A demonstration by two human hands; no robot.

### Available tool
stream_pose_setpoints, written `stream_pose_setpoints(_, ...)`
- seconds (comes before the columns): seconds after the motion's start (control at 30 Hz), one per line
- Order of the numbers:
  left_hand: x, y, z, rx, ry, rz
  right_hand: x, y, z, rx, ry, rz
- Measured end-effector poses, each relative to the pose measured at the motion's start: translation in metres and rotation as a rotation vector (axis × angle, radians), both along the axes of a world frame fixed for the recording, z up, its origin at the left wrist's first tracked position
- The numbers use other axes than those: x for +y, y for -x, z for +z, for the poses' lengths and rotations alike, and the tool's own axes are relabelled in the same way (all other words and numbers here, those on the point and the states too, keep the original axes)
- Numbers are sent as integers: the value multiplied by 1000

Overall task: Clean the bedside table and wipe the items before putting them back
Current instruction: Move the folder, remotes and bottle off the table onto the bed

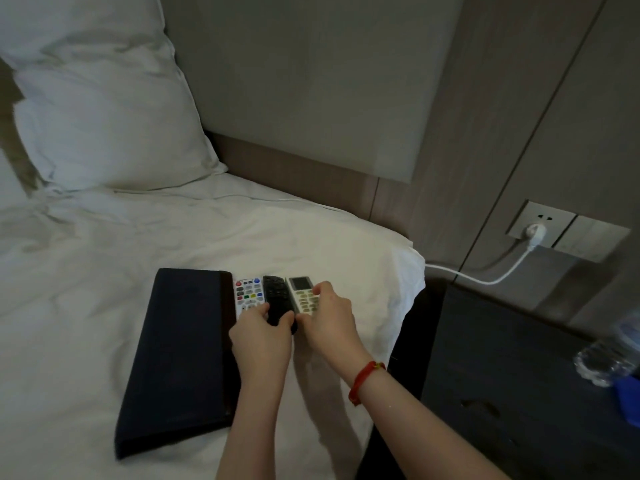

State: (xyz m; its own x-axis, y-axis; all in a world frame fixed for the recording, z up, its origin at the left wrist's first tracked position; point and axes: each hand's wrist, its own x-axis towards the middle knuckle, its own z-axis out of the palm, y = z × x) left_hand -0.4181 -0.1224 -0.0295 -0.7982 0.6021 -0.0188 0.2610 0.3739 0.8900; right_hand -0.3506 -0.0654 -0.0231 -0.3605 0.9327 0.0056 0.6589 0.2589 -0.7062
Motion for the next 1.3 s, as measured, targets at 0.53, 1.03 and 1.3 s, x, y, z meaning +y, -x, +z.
stream_pose_setpoints(0.53, 15, -15, 9, 90, -13, -100, 14, -26, 2, 146, 15, 11)
stream_pose_setpoints(1.03, 132, -193, 38, 17, -17, -693, 71, -204, 23, 245, -100, -461)
stream_pose_setpoints(1.3, 181, -306, 4, 14, 88, -927, 113, -329, -8, 71, -93, -743)
